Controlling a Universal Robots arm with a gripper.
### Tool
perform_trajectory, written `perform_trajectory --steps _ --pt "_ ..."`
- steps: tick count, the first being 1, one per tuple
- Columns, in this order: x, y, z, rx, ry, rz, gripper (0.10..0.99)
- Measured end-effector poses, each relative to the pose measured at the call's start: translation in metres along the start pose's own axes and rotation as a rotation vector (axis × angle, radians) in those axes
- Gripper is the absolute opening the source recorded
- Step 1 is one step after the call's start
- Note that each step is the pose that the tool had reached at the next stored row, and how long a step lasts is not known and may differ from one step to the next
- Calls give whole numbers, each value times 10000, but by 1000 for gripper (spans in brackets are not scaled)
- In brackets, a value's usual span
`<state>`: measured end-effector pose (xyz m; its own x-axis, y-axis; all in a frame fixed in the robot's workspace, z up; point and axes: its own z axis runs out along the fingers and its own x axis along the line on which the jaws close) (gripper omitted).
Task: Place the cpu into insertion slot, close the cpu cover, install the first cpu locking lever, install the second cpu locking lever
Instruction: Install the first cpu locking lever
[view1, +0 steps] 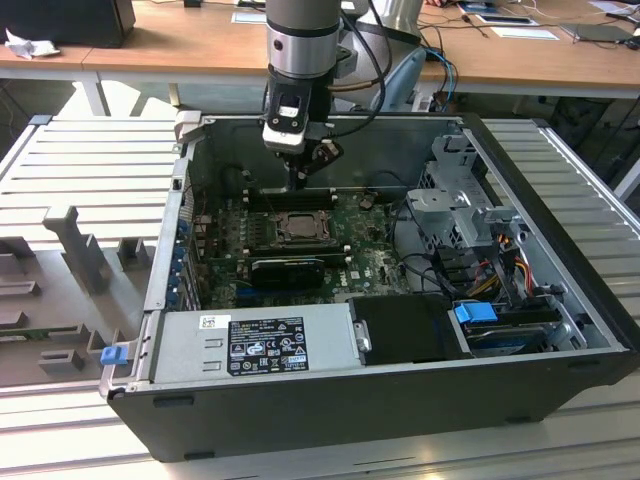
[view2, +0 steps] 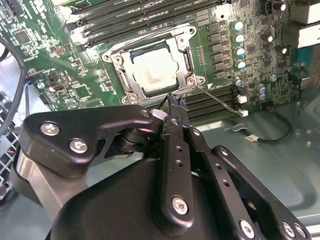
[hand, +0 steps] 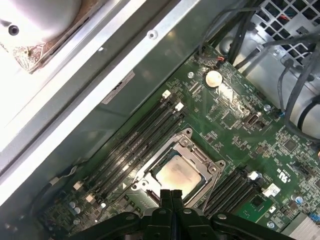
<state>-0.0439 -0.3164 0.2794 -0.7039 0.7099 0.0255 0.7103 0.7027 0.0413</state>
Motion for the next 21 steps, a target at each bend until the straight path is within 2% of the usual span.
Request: perform_trajectory --steps 8,14,21 --pt "0 0 0 27 42 -1025 106" --pt "0 0 1 62 97 -2377 106" --pt "0 0 1 86 136 -3309 106"
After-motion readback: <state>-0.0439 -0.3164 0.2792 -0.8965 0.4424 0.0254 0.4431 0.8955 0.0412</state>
